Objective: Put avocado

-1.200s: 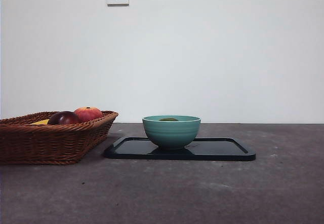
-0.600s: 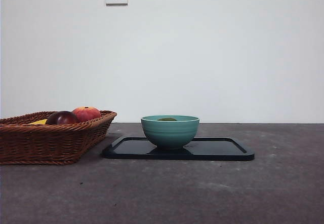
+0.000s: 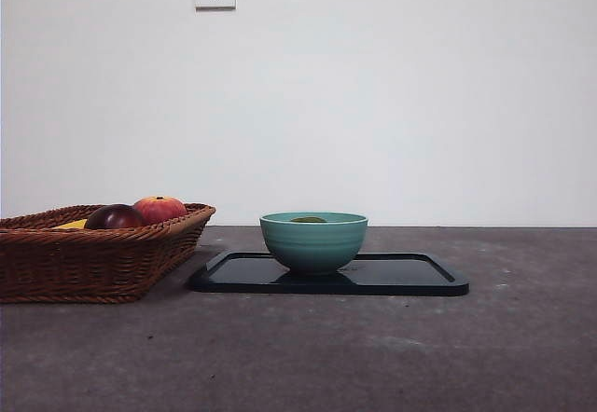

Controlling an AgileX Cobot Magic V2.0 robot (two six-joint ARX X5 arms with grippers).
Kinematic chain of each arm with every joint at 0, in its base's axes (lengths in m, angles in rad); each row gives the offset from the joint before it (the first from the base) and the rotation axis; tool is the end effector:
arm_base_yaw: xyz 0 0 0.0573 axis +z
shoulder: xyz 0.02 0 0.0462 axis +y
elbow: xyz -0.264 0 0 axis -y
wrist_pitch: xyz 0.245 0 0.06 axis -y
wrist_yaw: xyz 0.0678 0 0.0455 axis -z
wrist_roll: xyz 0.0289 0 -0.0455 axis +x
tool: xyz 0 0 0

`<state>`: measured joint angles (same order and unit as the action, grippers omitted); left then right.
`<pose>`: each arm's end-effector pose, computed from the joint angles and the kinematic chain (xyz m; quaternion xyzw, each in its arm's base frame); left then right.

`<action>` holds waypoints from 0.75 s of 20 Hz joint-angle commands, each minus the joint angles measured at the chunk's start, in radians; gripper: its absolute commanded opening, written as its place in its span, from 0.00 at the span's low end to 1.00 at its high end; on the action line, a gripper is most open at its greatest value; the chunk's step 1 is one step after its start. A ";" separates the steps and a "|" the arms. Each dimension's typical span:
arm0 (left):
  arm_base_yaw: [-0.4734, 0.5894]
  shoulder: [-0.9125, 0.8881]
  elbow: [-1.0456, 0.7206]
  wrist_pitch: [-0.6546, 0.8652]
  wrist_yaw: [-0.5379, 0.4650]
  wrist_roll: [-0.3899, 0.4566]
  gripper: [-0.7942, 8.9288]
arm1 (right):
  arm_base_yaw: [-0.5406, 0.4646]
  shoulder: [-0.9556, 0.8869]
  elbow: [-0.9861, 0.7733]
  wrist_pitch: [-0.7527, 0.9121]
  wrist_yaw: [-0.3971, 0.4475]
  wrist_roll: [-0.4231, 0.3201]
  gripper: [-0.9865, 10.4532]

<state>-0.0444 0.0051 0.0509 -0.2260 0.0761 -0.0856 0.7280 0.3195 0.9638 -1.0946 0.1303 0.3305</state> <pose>0.0929 -0.0063 0.1587 -0.0440 0.0925 -0.0561 0.9932 0.0145 0.0079 0.3396 0.0616 0.2475 0.2497 0.9341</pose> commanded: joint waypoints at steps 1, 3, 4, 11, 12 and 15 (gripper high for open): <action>-0.002 -0.002 -0.033 0.023 0.019 0.029 0.11 | 0.009 0.004 0.007 0.010 0.002 0.010 0.12; -0.002 -0.002 -0.040 0.039 0.016 0.033 0.11 | 0.009 0.004 0.007 0.010 0.002 0.010 0.12; -0.002 -0.002 -0.040 0.039 0.004 0.034 0.11 | 0.009 0.004 0.007 0.010 0.002 0.010 0.12; -0.002 -0.002 -0.040 0.040 -0.004 0.033 0.11 | 0.009 0.004 0.007 0.010 0.002 0.010 0.12; -0.002 -0.002 -0.040 0.040 -0.004 0.033 0.11 | 0.009 0.004 0.007 0.010 0.002 0.010 0.12; -0.002 -0.002 -0.040 0.040 -0.004 0.033 0.11 | 0.009 0.004 0.007 0.010 0.002 0.010 0.12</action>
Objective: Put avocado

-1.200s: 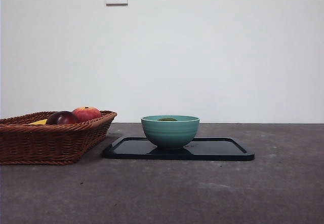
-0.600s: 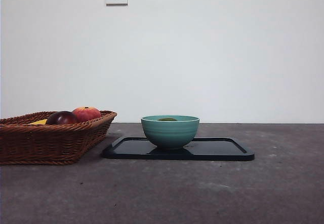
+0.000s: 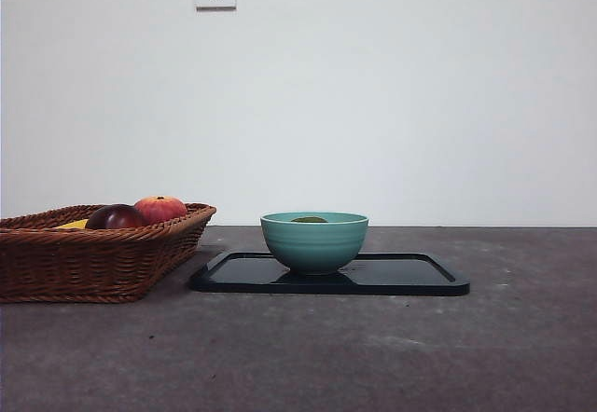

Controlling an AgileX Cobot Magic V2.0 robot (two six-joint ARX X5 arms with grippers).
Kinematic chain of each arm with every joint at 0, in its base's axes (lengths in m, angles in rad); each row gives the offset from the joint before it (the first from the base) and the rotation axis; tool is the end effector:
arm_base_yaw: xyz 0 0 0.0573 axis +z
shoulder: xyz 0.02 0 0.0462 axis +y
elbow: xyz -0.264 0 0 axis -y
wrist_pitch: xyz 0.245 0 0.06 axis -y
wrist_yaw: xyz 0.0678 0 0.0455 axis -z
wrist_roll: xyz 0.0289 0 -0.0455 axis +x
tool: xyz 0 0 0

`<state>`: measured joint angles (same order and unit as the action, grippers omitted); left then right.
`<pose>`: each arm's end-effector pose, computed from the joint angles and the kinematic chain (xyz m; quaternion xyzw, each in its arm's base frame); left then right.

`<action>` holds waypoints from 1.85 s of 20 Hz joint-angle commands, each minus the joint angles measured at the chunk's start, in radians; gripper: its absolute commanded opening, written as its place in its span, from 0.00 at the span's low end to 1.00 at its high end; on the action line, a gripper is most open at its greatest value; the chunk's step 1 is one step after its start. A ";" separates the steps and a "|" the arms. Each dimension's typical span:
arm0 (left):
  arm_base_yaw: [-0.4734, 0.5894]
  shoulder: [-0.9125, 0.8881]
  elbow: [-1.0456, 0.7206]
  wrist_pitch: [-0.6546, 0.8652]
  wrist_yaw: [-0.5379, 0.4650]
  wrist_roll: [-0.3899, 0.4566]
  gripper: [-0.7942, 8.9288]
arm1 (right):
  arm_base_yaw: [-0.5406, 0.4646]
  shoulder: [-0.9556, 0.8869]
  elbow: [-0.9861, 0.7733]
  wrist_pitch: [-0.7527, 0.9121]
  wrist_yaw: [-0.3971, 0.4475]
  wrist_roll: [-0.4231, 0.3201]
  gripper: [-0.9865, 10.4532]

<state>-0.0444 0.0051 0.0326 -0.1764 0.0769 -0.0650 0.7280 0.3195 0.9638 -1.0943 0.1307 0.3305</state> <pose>0.0946 -0.0064 0.1572 -0.0336 0.0763 -0.0580 0.9948 0.0145 0.0079 0.3396 0.0616 0.2473 0.2495 0.9342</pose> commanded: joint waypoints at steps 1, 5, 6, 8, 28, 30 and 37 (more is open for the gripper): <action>-0.002 -0.002 -0.022 -0.010 -0.005 0.012 0.11 | 0.009 0.004 0.007 0.010 0.001 0.010 0.12; -0.002 -0.002 -0.022 -0.010 -0.005 0.012 0.11 | 0.008 0.004 0.007 0.008 0.002 -0.001 0.12; -0.002 -0.002 -0.022 -0.010 -0.005 0.012 0.11 | -0.005 0.004 0.006 0.010 0.008 -0.042 0.12; -0.002 -0.002 -0.022 -0.010 -0.005 0.012 0.11 | -0.071 -0.015 -0.019 0.052 0.064 -0.160 0.12; -0.002 -0.002 -0.022 -0.010 -0.005 0.012 0.11 | -0.779 -0.284 -0.954 0.993 -0.248 -0.316 0.12; -0.002 -0.002 -0.022 -0.010 -0.005 0.012 0.11 | -0.779 -0.303 -0.954 0.948 -0.196 -0.319 0.12; -0.002 -0.002 -0.021 -0.010 -0.005 0.012 0.11 | -0.779 -0.316 -0.954 0.909 -0.145 -0.320 0.12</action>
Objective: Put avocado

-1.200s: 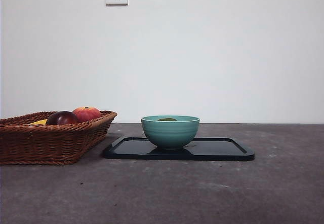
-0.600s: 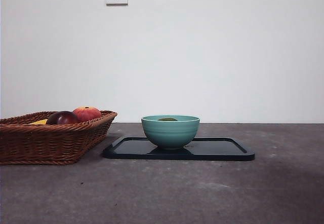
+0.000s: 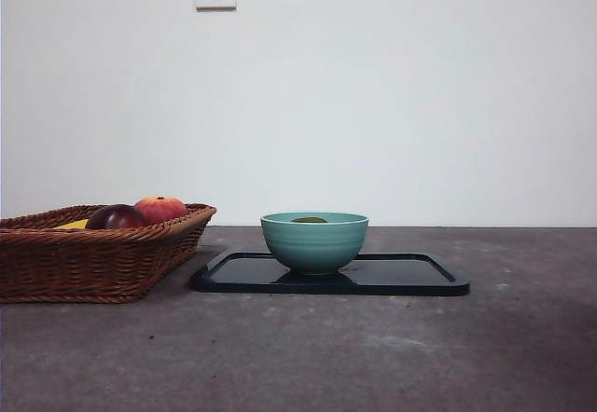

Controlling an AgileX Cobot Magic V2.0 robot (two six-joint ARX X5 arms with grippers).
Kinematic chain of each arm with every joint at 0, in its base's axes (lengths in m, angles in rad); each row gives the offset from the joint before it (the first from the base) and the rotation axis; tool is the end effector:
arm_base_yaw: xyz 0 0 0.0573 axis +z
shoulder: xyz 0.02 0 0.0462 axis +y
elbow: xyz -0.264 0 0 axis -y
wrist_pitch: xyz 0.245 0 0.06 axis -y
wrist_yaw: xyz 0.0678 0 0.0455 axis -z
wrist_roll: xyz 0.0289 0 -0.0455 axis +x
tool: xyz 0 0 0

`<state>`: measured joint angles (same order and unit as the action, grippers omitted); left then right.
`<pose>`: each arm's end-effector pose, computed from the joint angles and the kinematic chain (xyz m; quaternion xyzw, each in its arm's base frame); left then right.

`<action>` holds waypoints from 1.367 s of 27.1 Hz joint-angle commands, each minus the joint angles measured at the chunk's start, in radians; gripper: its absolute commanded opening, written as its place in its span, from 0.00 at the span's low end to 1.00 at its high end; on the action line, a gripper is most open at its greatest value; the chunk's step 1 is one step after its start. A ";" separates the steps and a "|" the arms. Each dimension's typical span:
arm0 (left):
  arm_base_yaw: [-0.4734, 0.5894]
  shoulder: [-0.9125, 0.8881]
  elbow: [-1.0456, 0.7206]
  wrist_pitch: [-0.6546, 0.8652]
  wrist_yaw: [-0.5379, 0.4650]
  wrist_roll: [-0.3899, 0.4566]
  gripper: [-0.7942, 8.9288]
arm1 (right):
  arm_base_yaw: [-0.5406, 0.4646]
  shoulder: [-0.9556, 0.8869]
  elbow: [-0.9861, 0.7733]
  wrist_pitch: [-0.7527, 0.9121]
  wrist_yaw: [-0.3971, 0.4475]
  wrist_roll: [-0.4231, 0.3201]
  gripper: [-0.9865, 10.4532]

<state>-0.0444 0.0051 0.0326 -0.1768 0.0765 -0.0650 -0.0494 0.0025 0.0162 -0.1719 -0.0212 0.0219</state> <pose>0.0946 -0.0064 0.1572 -0.0335 0.0765 -0.0578 0.9948 0.0956 -0.0041 0.1523 0.0137 0.0788 -0.0149 0.9967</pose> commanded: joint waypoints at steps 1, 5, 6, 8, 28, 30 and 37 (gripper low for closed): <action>-0.002 -0.002 -0.021 -0.009 -0.005 0.012 0.11 | -0.002 0.001 -0.006 -0.013 0.007 -0.011 0.12; -0.002 -0.002 -0.021 -0.010 -0.005 0.012 0.11 | -0.002 0.001 -0.006 0.002 0.006 -0.011 0.12; -0.002 -0.002 -0.021 -0.009 -0.005 0.012 0.11 | -0.002 0.001 -0.006 0.010 0.006 -0.011 0.12; -0.002 -0.002 -0.021 -0.009 -0.005 0.012 0.11 | -0.002 0.001 -0.006 0.021 0.006 -0.011 0.12; -0.002 -0.002 -0.021 -0.009 -0.005 0.012 0.11 | -0.002 0.001 -0.006 0.022 0.006 -0.011 0.12; -0.002 -0.002 -0.021 -0.009 -0.005 0.012 0.11 | -0.002 0.001 -0.006 0.022 0.006 -0.011 0.12; -0.002 -0.002 -0.021 -0.009 -0.005 0.012 0.11 | -0.002 0.001 -0.006 0.022 0.006 -0.011 0.12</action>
